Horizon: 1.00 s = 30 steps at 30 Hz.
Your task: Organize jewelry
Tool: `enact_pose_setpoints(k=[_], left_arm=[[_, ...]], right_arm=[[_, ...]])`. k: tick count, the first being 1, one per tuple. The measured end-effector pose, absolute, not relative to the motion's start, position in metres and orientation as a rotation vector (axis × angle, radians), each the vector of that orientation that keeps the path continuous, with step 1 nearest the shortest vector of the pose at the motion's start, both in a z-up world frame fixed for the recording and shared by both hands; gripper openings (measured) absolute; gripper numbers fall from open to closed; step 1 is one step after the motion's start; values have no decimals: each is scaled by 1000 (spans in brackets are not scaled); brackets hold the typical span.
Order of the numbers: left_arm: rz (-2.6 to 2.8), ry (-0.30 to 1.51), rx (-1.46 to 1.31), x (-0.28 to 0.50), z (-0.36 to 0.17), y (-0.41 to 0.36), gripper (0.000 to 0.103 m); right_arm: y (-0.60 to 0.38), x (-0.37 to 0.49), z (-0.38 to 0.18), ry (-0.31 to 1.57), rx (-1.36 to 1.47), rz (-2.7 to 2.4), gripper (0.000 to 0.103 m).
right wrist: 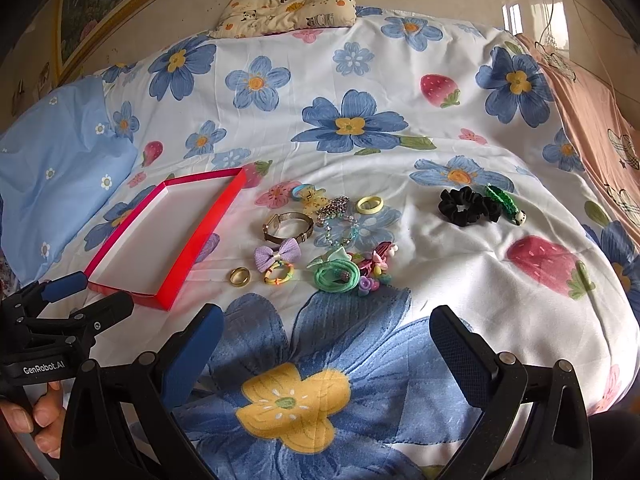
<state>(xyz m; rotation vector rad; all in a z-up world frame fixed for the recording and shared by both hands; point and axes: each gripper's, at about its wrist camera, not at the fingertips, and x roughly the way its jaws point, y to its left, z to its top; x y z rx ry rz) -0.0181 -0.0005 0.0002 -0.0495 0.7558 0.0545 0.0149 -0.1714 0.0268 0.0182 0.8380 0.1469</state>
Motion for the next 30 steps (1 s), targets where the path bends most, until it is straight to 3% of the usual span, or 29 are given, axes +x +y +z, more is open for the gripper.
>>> enact_pose_setpoints(k=[30], left_arm=[[64, 747, -28, -21, 3, -5, 102]], right_arm=[[-171, 16, 36, 829, 44, 181, 103]])
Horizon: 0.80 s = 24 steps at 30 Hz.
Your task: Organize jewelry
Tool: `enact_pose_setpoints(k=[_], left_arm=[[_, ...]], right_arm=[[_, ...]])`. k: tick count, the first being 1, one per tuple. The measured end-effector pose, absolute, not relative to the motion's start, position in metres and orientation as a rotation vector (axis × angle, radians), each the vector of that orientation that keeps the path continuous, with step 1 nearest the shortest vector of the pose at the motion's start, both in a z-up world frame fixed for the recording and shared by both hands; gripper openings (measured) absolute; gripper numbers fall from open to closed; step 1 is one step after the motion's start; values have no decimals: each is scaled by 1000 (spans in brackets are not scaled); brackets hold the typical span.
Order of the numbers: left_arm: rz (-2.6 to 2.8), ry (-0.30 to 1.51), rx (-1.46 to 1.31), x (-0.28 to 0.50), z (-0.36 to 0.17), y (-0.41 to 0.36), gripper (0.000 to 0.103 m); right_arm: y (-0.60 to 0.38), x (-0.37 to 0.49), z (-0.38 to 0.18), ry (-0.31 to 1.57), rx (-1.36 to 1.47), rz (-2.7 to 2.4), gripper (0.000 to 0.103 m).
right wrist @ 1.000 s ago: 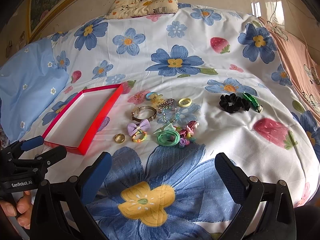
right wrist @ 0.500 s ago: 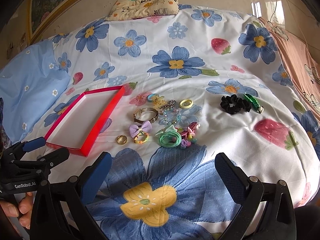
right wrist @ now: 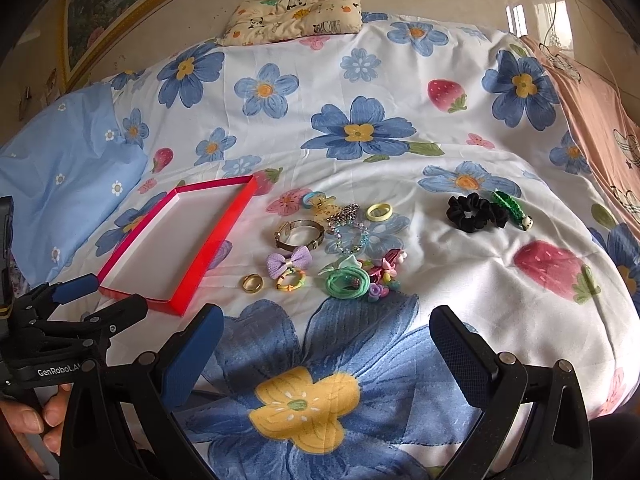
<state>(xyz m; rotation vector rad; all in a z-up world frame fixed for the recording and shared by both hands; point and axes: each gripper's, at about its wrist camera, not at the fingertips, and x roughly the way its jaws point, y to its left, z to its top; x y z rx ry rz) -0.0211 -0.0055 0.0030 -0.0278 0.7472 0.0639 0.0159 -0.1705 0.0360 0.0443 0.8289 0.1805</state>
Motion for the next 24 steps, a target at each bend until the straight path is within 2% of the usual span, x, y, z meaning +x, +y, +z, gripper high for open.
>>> enact_pose_setpoints(k=[20, 24], left_arm=[[-1, 747, -11, 10, 4, -5, 102], [-37, 771, -5, 31, -1, -6, 94]], right_arm=[[-181, 30, 30, 842, 62, 190, 102], [-185, 41, 28, 850, 62, 198, 91]])
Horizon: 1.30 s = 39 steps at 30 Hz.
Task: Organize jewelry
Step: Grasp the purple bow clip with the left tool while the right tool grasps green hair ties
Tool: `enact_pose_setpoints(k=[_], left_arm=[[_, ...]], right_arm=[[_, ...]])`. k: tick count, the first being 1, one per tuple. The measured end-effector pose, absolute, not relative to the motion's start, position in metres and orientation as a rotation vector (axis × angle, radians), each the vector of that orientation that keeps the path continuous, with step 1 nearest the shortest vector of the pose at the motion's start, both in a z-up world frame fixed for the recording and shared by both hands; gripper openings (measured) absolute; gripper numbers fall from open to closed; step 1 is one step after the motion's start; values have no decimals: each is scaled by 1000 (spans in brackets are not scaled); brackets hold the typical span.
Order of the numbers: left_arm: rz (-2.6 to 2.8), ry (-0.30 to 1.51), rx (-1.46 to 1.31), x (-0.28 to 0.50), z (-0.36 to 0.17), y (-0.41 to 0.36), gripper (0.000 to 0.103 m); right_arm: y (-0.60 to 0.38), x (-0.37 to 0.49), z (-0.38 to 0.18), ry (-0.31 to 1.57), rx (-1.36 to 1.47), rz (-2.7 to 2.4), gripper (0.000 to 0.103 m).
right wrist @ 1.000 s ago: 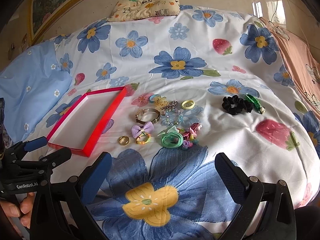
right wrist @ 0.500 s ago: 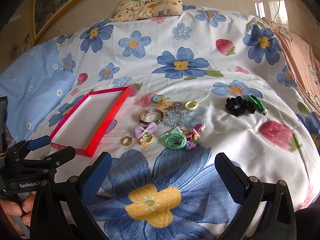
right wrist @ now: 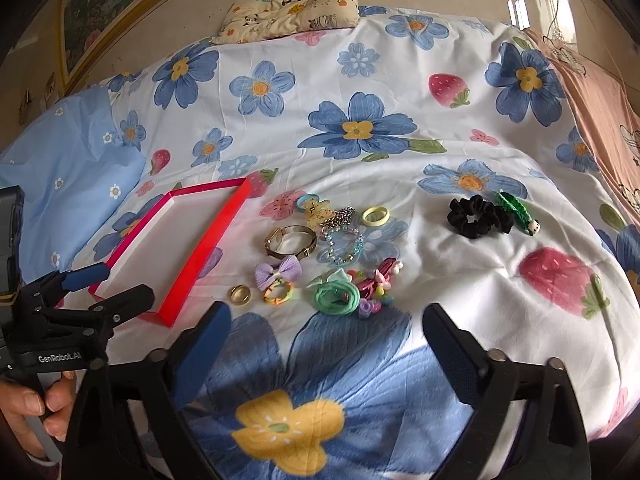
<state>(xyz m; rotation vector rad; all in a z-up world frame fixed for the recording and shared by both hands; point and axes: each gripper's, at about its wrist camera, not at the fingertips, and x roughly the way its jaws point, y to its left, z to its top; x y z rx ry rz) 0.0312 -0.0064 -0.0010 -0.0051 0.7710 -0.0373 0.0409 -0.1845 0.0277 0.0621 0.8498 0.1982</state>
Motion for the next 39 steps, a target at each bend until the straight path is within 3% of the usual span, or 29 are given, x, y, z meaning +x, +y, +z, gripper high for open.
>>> enact_pose_setpoints(k=[4, 11, 15, 23, 27, 30, 32, 34, 39], left_arm=[[-76, 806, 24, 58, -8, -9, 79], [-138, 854, 26, 100, -15, -12, 76], [-161, 889, 23, 120, -24, -14, 73], [-222, 944, 37, 158, -42, -24, 63], [-257, 971, 50, 173, -53, -31, 52], [-311, 998, 34, 181, -61, -36, 24], [-325, 997, 36, 184, -63, -37, 20], [-333, 989, 38, 183, -61, -36, 10], [-350, 965, 1, 172, -50, -29, 5]], right_arm=[[-188, 54, 24, 867, 68, 206, 76], [-192, 79, 8, 927, 72, 221, 54], [-192, 88, -1, 963, 71, 246, 52], [-190, 107, -21, 1035, 65, 281, 37], [-192, 114, -29, 1063, 80, 293, 23], [-194, 115, -29, 1066, 89, 297, 14], [-196, 114, -29, 1069, 111, 308, 11], [-198, 114, -29, 1068, 119, 311, 9], [-198, 113, -19, 1052, 137, 326, 7]])
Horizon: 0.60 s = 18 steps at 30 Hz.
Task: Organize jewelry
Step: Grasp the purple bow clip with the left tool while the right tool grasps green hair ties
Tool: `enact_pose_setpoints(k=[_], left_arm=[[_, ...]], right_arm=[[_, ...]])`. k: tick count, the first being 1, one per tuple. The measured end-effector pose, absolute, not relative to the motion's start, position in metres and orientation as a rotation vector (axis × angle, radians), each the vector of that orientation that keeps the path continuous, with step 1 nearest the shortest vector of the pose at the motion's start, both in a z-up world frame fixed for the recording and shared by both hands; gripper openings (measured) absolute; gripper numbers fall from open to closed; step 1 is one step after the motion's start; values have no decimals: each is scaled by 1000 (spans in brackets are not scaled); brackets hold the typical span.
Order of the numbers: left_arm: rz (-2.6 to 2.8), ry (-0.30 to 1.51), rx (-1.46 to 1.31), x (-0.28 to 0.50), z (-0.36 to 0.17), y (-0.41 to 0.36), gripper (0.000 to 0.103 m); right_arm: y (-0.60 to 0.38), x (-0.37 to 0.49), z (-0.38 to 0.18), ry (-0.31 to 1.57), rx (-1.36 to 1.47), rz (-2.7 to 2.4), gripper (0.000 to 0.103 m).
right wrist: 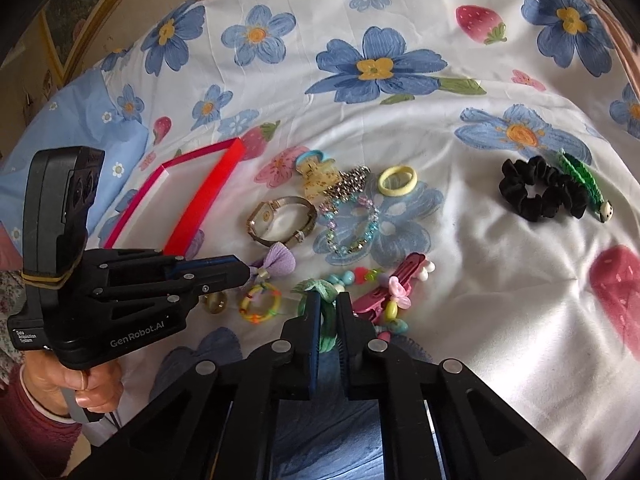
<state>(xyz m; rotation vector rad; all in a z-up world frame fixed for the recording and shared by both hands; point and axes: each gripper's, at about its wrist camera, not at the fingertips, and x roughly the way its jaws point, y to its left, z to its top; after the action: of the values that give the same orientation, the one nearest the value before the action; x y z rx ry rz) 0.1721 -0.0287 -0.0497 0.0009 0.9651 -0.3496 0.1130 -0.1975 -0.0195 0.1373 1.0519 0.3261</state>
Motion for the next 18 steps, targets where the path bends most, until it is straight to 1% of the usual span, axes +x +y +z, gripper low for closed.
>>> enact_pose_setpoints(k=[3, 18], left_arm=[[-353, 941, -26, 160, -39, -21, 2], [-210, 818, -155, 77, 15, 62, 2]], right_arm=[[-195, 112, -11, 1029, 143, 336, 7], [-142, 112, 16, 984, 151, 460, 7]])
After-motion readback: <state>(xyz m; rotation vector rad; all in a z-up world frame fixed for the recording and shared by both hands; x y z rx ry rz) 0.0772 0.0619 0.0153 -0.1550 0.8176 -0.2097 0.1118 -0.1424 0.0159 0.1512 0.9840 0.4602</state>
